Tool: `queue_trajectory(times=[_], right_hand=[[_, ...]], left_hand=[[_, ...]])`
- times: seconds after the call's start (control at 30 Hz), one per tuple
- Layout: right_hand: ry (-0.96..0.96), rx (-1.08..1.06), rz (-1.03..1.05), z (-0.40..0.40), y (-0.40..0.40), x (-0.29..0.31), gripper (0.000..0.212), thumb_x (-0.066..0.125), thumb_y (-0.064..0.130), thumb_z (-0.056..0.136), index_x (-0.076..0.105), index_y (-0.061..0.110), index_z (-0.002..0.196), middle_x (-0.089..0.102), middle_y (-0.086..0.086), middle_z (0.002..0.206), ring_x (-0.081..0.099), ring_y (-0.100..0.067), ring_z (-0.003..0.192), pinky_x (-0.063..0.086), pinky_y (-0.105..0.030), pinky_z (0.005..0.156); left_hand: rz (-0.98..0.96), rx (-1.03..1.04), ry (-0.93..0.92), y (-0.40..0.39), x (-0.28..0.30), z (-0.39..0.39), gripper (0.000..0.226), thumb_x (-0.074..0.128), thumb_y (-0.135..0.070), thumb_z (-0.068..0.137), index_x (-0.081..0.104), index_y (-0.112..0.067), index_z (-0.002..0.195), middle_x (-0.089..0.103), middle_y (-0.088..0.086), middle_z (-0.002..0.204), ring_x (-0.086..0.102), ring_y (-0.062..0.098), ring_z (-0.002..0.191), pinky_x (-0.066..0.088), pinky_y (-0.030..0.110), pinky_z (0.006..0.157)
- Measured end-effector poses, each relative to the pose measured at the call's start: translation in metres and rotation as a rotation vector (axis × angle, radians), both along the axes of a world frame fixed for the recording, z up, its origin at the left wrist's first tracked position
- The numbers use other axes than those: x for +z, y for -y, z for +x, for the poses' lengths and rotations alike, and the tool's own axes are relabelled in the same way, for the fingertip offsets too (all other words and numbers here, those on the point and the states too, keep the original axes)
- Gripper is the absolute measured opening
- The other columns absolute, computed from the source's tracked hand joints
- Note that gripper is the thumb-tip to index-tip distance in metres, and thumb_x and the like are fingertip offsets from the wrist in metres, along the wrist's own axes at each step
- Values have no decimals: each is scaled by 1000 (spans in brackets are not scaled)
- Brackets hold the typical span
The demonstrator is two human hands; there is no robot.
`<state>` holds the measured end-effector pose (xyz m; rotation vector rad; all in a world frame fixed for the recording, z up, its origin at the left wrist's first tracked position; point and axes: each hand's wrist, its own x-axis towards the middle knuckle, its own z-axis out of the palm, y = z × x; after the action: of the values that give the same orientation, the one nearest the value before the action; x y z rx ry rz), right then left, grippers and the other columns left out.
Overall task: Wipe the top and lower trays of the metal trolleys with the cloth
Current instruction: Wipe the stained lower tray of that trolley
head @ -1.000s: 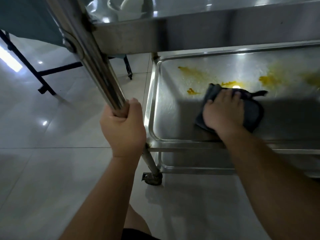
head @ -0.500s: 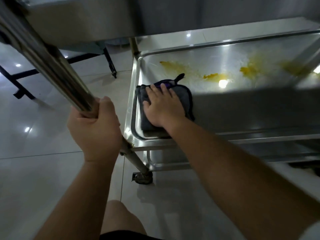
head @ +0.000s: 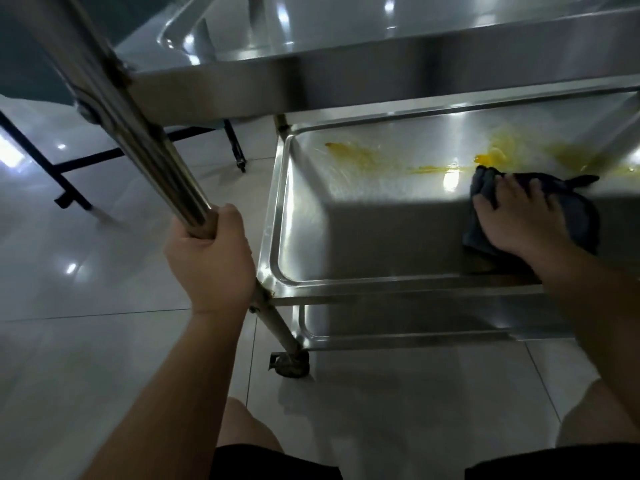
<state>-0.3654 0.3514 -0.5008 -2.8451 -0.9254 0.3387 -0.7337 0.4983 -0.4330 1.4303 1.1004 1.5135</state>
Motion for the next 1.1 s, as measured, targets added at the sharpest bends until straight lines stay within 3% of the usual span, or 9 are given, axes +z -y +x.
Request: queue_trajectory(times=[0.17, 0.33, 0.57, 0.73, 0.87, 0.97, 1.1], right_hand=[[-27, 241, 71, -134, -88, -3, 69, 16, 51, 101, 15, 24, 165, 7, 5, 174, 3, -30, 159, 4, -54, 126], [-62, 470, 86, -233, -135, -6, 67, 13, 47, 102, 7, 26, 166, -1, 6, 174, -6, -28, 159, -5, -53, 126], [12, 523, 73, -151, -76, -10, 75, 10, 59, 96, 14, 30, 165, 5, 10, 173, 3, -21, 159, 4, -47, 128], [117, 364, 34, -25, 20, -7, 67, 22, 55, 100, 23, 29, 162, 17, 5, 172, 16, -29, 157, 17, -51, 125], [57, 263, -54, 25, 66, -10, 67, 18, 59, 104, 9, 33, 165, -1, 14, 173, 3, -20, 159, 8, -48, 126], [61, 268, -53, 26, 64, -10, 68, 15, 59, 103, 9, 32, 165, -1, 14, 173, 2, -20, 159, 8, -48, 126], [76, 276, -47, 27, 63, -12, 71, 11, 62, 100, 9, 32, 165, 0, 13, 173, 3, -21, 159, 9, -49, 126]], left_hand=[[4, 46, -6, -2, 1, 1, 32, 63, -20, 86, 47, 8, 82, 48, 35, 70, 51, 49, 56, 47, 49, 49], [14, 32, -12, 3, 4, 1, 19, 62, -16, 86, 52, -1, 81, 49, 26, 64, 51, 29, 49, 45, 37, 46], [0, 49, -35, 4, 7, 2, 15, 61, -17, 85, 52, -19, 73, 52, 10, 59, 55, 23, 47, 47, 31, 46], [-10, 29, -38, 7, 8, 1, 21, 60, -16, 88, 57, 4, 83, 53, 11, 59, 55, 22, 48, 47, 31, 47], [-50, 26, -158, 5, 7, -6, 38, 60, -27, 90, 59, 10, 96, 66, 3, 61, 67, 20, 58, 59, 39, 60], [-80, 67, -255, 9, 5, -9, 45, 59, -44, 93, 65, 0, 101, 74, 2, 74, 74, 13, 70, 62, 41, 71], [-206, 81, -361, 30, -23, -14, 37, 53, -68, 94, 58, -32, 104, 71, -2, 91, 68, 1, 80, 59, 43, 79]])
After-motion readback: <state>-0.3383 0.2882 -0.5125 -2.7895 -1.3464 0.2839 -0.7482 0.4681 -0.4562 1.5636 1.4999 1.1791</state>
